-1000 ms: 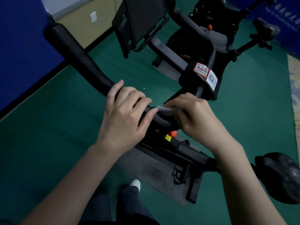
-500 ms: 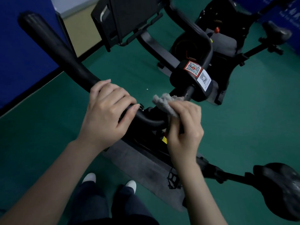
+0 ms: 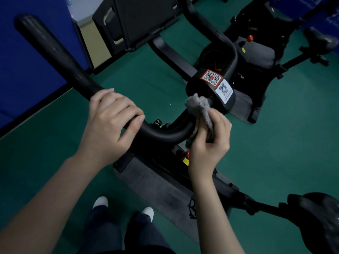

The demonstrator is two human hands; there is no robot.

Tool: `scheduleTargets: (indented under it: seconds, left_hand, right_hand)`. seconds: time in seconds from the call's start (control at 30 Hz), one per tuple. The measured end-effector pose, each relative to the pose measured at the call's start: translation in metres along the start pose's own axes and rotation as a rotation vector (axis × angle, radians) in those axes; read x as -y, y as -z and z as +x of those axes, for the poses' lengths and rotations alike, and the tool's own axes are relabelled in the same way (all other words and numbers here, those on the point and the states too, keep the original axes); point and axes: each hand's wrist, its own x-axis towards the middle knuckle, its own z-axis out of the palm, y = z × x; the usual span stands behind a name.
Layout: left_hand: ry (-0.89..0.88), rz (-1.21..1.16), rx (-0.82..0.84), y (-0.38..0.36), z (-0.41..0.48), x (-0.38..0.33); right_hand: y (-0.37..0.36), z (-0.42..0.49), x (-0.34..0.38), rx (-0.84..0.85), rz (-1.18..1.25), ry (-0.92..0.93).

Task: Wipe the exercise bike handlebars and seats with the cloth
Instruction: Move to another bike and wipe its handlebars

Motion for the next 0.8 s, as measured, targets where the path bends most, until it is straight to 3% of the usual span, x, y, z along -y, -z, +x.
scheduleTargets:
  seconds: [0.13, 0.33, 0.47, 0.8]
  left_hand:
    - [-0.002, -0.001, -0.004, -0.001, 0.000, 0.001]
    - [0.004, 0.006, -0.033, -0.006, 0.000, 0.000]
    - [-0.005, 0.015, -0.024, -0.005, 0.000, 0.002]
    - [0.000, 0.038, -0.022, -0.007, 0.000, 0.002]
  right_hand:
    - [-0.009, 0.019, -0.004, -0.122, 0.069, -0.199]
    - [-0.004, -0.007, 0.005, -0.094, 0.116, -0.237]
    - [-0.014, 0.020, -0.003, -0.230, 0.201, -0.461]
    - [-0.016, -0.013, 0.010, -0.306, 0.509, -0.829]
